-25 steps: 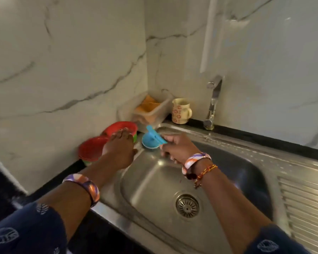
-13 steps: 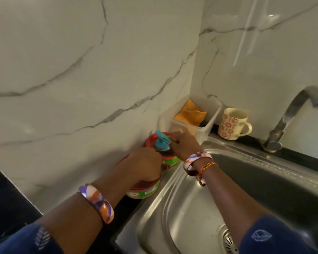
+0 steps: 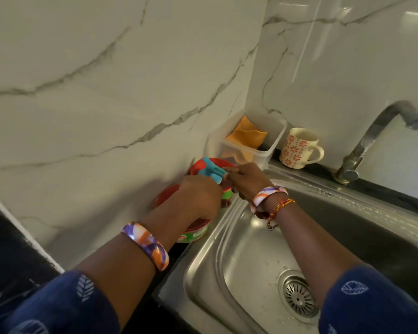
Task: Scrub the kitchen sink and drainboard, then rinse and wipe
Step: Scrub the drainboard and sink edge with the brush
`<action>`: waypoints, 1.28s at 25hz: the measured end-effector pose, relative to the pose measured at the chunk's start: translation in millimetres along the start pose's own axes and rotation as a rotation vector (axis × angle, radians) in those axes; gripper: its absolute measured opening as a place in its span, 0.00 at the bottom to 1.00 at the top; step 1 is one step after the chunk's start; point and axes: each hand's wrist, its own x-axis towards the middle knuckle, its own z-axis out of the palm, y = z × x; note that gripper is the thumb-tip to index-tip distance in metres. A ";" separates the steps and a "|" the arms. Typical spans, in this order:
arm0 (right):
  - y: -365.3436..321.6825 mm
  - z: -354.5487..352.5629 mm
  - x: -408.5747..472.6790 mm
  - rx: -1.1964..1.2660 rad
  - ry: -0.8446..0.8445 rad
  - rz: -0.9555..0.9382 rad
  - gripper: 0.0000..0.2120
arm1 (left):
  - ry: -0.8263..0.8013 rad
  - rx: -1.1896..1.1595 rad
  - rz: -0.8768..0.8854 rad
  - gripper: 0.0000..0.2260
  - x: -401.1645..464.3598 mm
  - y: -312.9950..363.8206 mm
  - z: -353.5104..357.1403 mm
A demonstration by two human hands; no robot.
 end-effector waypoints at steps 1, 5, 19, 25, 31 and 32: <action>3.0 -4.4 -8.0 0.148 0.030 0.054 0.11 | 0.023 -0.026 -0.008 0.19 -2.8 0.2 1.4; 6.6 -51.0 -56.2 0.665 0.175 0.161 0.06 | 0.143 -0.181 -0.069 0.18 -21.8 9.8 4.0; 158.6 -221.6 -314.7 -0.083 0.612 0.421 0.14 | -0.155 -0.075 0.635 0.24 -93.4 305.9 -0.9; 156.3 -228.9 -370.9 -0.343 0.290 0.512 0.14 | -0.245 -0.045 0.619 0.20 -100.6 349.7 18.4; 154.4 -228.9 -392.6 -0.561 0.262 0.406 0.16 | -0.289 -0.069 0.622 0.17 -91.6 363.8 24.1; 163.1 -231.6 -375.8 -0.612 0.314 0.413 0.17 | -0.300 -0.074 0.625 0.16 -89.3 364.2 24.0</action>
